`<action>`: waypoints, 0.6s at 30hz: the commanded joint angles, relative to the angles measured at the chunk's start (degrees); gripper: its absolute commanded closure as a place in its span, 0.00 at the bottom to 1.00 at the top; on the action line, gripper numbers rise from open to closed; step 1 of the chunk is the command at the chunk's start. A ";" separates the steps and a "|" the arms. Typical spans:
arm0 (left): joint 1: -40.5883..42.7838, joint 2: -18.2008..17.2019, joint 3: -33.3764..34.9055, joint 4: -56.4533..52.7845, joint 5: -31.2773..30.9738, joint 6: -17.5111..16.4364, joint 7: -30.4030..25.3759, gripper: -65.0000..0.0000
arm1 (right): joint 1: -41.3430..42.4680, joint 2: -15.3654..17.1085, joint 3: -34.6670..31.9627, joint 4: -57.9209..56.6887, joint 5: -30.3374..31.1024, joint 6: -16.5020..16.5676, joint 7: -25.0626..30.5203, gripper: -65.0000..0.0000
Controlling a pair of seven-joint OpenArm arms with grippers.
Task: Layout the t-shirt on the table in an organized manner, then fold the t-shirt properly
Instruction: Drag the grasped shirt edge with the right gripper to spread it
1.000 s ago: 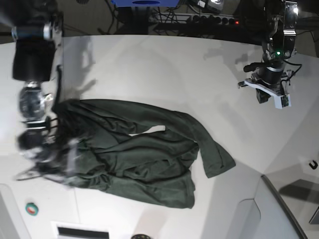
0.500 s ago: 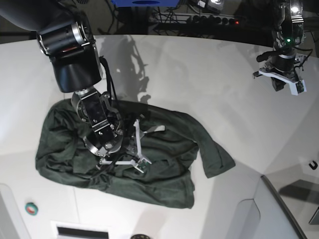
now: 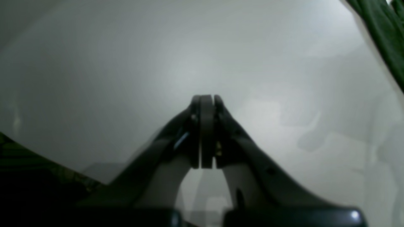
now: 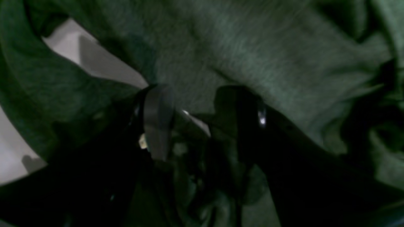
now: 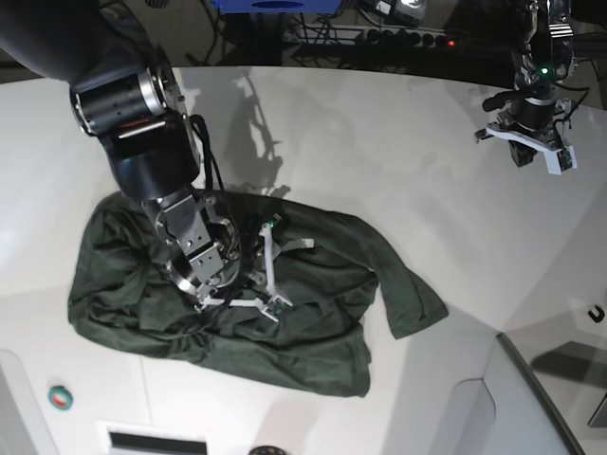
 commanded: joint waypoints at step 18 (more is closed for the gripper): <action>-0.73 -0.66 -0.87 0.59 0.06 0.37 -1.34 1.00 | -6.23 -0.18 -0.06 28.78 -0.07 -1.87 -11.91 1.00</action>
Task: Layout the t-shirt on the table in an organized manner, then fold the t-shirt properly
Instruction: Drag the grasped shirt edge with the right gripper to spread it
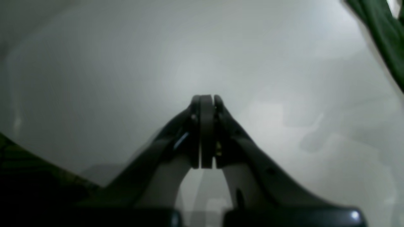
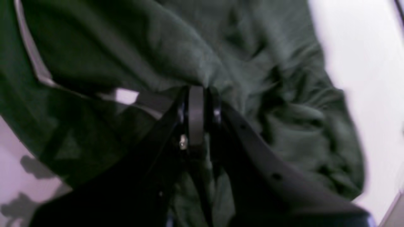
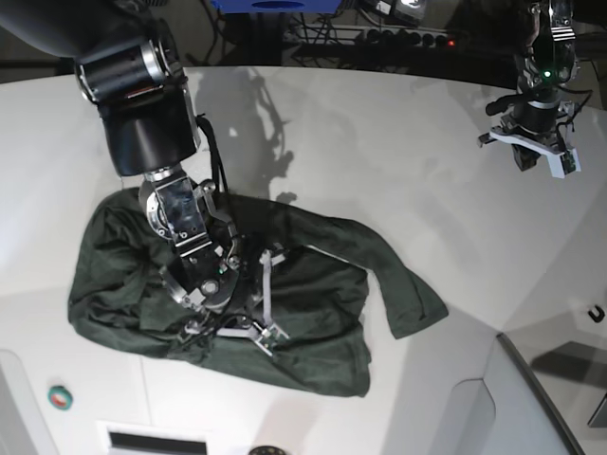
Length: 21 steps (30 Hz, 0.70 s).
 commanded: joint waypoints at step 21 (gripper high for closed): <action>-2.14 -0.63 -0.06 -0.90 -0.10 0.39 -1.23 1.00 | -2.01 -0.27 -3.21 1.53 0.46 6.43 -5.04 1.00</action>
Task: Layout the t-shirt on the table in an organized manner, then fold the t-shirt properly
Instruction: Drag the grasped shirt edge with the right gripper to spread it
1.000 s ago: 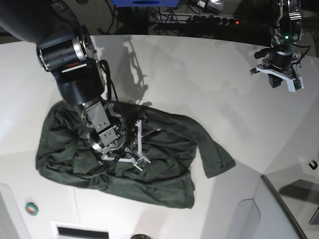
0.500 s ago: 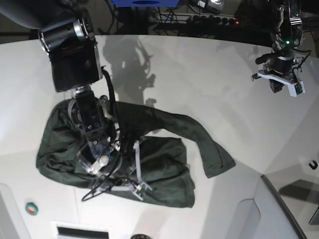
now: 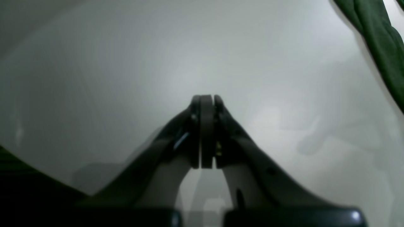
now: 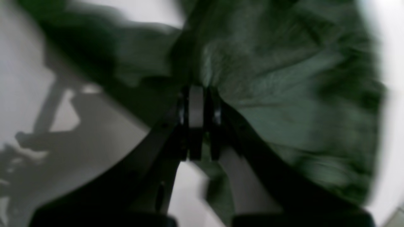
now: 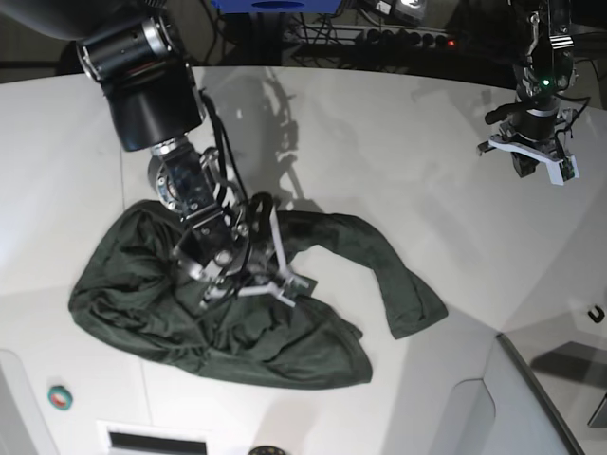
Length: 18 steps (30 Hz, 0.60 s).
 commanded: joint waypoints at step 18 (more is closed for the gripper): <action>0.17 -0.70 -0.24 0.78 0.10 0.17 -1.29 1.00 | -2.30 4.41 23.46 1.16 -0.57 -0.43 1.23 0.89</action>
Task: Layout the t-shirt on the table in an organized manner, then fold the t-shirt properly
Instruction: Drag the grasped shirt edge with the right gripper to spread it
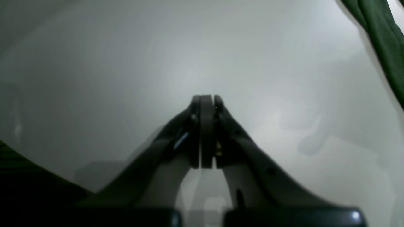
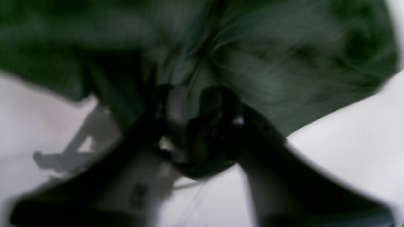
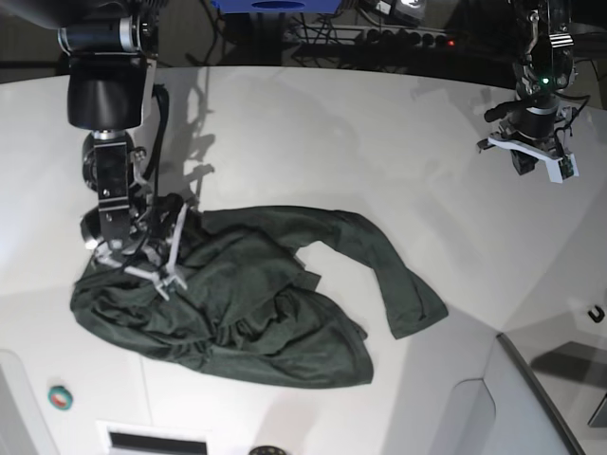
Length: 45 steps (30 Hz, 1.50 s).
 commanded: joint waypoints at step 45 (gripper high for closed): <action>-1.01 -0.88 -0.65 0.69 0.25 0.17 -1.58 1.00 | -4.01 -2.00 -12.88 10.30 0.17 0.00 -4.81 0.48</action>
